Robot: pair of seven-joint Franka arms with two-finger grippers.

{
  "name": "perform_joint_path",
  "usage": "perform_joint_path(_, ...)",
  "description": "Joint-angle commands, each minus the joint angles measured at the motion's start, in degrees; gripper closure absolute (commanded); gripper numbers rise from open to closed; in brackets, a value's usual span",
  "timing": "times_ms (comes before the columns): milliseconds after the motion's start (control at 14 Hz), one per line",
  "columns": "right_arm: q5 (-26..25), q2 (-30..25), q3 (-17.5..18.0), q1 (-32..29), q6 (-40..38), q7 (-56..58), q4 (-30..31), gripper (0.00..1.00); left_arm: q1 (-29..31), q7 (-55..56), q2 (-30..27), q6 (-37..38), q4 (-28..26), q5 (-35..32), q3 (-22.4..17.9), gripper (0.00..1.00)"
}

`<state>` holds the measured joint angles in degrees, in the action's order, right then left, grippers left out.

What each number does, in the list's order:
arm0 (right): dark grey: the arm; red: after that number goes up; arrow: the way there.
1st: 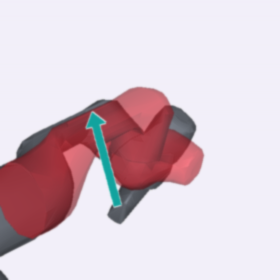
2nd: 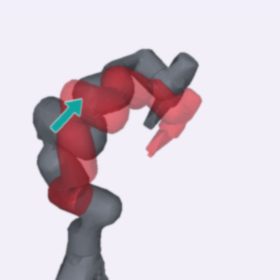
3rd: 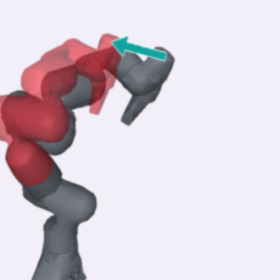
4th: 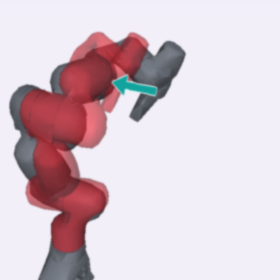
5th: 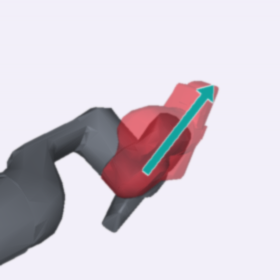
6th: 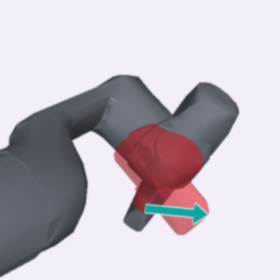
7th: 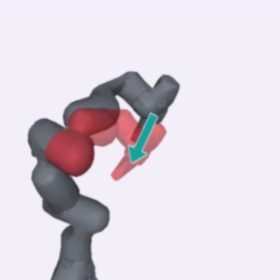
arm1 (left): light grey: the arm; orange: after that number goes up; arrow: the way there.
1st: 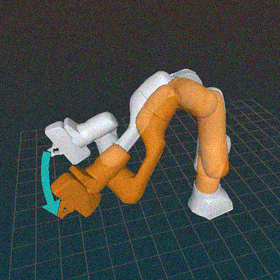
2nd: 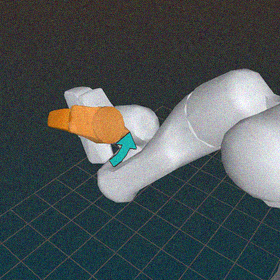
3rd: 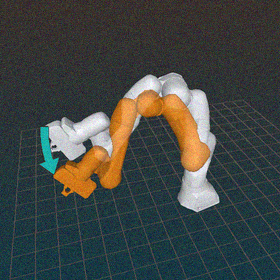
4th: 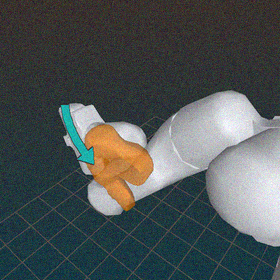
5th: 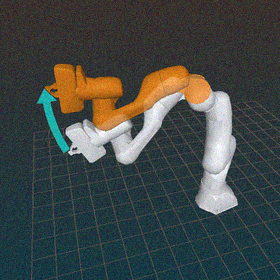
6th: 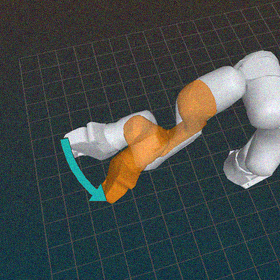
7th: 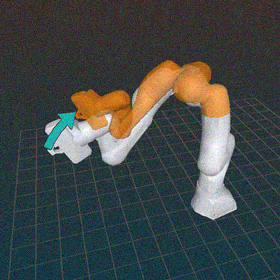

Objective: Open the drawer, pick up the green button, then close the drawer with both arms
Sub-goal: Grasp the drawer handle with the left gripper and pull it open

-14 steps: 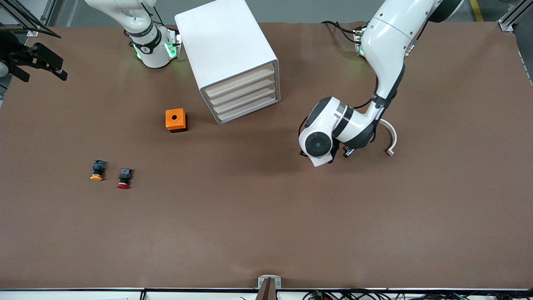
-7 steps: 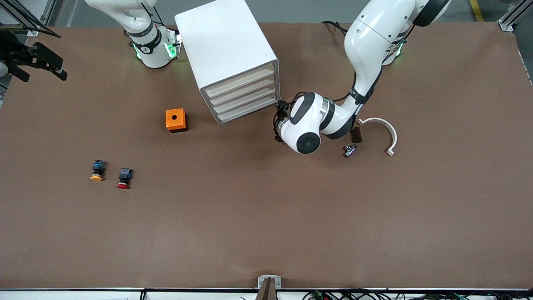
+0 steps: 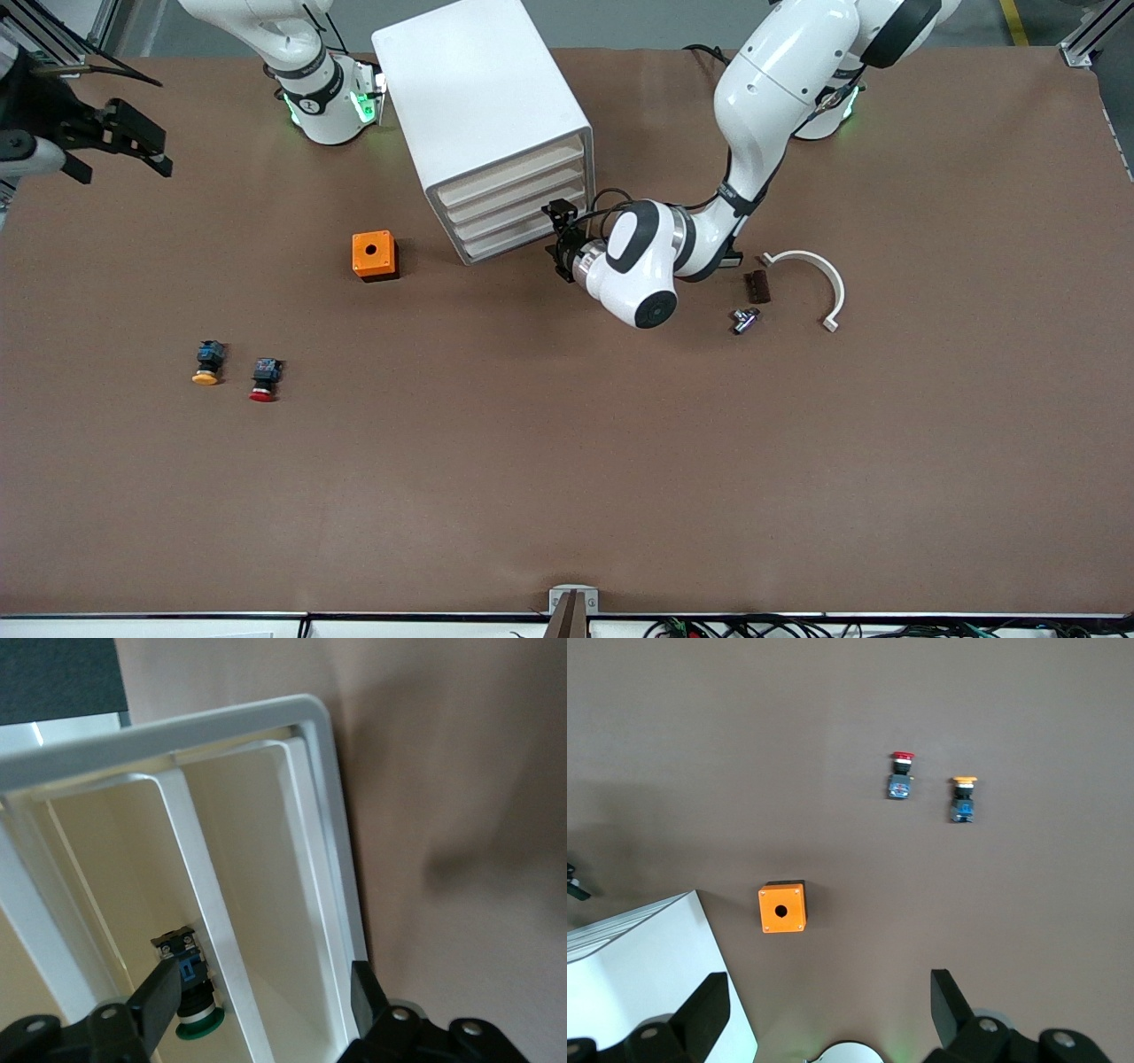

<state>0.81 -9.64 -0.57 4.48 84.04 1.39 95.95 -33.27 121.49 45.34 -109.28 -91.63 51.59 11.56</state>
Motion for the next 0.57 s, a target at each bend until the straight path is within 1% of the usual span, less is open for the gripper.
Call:
perform_joint_path(0, -0.6, 2.6, -0.3, 1.8, -0.8, -0.9, -3.0, 0.00, -0.9, 4.6, 0.9, 0.8, 0.8, 1.7, -0.6, 0.38)
perform_joint_path(71, -0.7, 2.7, -0.2, 2.3, -0.7, -0.9, -3.1, 0.00, -1.0, 5.9, 1.3, 0.9, 0.8, 1.7, -0.6, 0.43)
perform_joint_path(214, -0.7, 2.8, -0.3, 2.4, -0.7, -0.9, -3.1, 0.00, -1.1, 6.9, 1.5, 0.9, 0.8, 1.9, -0.4, 0.46)
perform_joint_path(500, -0.6, 3.4, -0.3, 2.3, -1.0, -0.8, -4.5, 0.00, -1.1, 8.4, 1.5, 1.5, 0.9, 2.6, -0.3, 0.46)
